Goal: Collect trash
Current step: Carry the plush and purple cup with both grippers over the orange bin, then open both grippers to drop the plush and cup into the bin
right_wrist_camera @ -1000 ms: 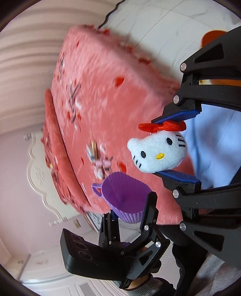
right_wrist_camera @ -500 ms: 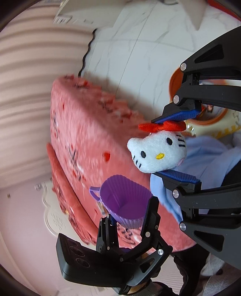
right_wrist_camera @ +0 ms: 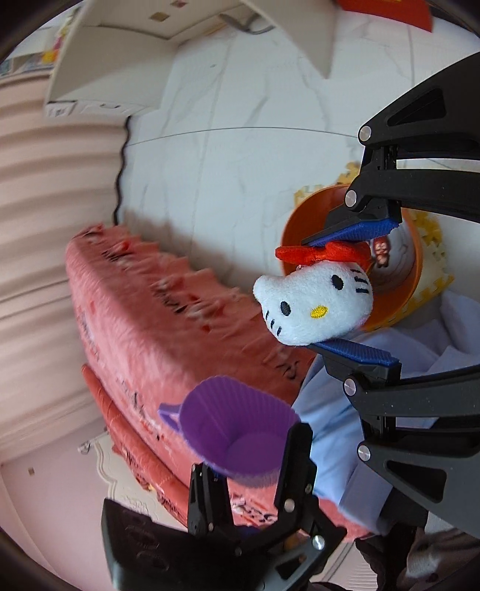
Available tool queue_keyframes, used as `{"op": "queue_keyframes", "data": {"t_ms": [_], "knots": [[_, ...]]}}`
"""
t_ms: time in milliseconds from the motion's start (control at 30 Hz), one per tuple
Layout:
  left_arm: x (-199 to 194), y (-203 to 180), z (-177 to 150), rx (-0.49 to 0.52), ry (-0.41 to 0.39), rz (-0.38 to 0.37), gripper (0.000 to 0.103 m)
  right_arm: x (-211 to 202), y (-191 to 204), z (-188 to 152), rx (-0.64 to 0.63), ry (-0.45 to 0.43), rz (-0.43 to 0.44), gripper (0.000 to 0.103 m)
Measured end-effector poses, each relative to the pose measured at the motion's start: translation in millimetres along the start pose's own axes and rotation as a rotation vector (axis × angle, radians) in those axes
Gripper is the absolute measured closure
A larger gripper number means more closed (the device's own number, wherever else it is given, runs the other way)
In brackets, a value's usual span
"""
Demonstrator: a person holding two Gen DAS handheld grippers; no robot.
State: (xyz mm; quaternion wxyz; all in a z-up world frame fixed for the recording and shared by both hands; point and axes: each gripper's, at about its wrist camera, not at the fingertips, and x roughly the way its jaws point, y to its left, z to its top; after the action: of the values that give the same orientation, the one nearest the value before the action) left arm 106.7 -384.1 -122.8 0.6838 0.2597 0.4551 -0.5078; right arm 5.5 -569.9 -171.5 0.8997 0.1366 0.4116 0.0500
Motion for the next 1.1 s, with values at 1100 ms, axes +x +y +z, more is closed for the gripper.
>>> {"op": "queue_keyframes", "data": {"t_ms": [1100], "knots": [[73,8,9,-0.042,0.145,-0.042,0.028,43,-46,-17,0.144,0.046,-0.048,0.042]]}}
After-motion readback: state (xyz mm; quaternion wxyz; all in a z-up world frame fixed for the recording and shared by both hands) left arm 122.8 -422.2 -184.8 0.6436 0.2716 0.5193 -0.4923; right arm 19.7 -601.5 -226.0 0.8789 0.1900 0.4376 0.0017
